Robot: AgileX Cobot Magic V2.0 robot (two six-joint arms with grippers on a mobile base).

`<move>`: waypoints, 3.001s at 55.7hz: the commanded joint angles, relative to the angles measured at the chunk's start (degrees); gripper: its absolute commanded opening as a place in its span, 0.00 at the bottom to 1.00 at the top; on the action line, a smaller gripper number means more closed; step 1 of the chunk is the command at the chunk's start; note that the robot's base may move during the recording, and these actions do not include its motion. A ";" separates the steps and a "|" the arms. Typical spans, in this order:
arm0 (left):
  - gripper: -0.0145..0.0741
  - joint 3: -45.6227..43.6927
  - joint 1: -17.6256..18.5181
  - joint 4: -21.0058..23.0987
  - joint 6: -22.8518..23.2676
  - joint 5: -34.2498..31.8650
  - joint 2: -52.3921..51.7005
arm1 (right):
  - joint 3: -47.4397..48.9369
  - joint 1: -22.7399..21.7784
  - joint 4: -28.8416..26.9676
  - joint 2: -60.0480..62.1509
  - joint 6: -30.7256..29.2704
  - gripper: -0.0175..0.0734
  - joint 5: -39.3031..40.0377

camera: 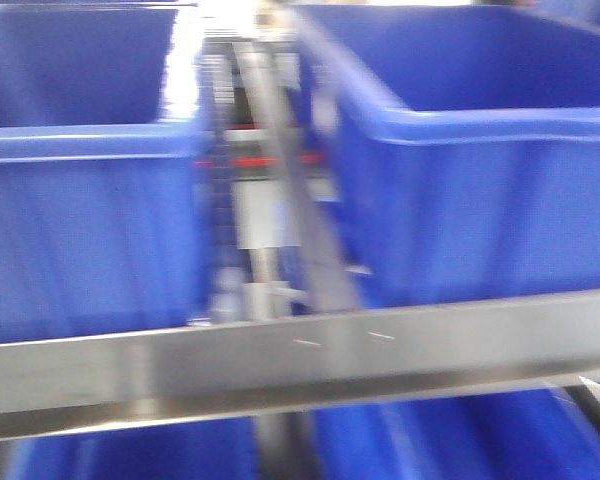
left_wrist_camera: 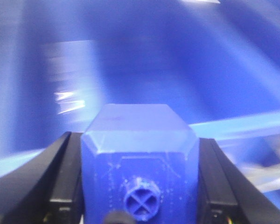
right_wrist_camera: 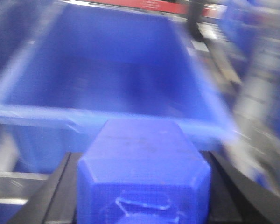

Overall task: Pick and sort blue part to right shelf
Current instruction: 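Drive the base up to the shelf of blue bins, then move the left gripper's part over the bin nearest the left arm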

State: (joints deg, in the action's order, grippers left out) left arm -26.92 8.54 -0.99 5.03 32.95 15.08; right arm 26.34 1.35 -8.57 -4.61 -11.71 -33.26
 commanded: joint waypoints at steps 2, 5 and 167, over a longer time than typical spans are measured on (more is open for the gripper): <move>0.53 -1.80 0.08 0.13 0.16 -4.98 0.54 | 1.51 -0.18 -0.37 -0.93 -0.32 0.47 5.23; 0.53 -1.80 0.08 0.13 0.16 -4.98 0.54 | 1.51 -0.18 -0.37 -0.93 -0.32 0.47 5.23; 0.80 -64.66 8.41 7.00 -9.85 9.76 90.30 | 1.51 -0.18 -0.37 -0.93 -0.32 0.47 4.82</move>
State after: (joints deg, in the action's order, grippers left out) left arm -89.31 16.77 5.43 -5.47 44.18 108.52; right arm 26.34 1.35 -8.67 -4.61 -11.71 -33.36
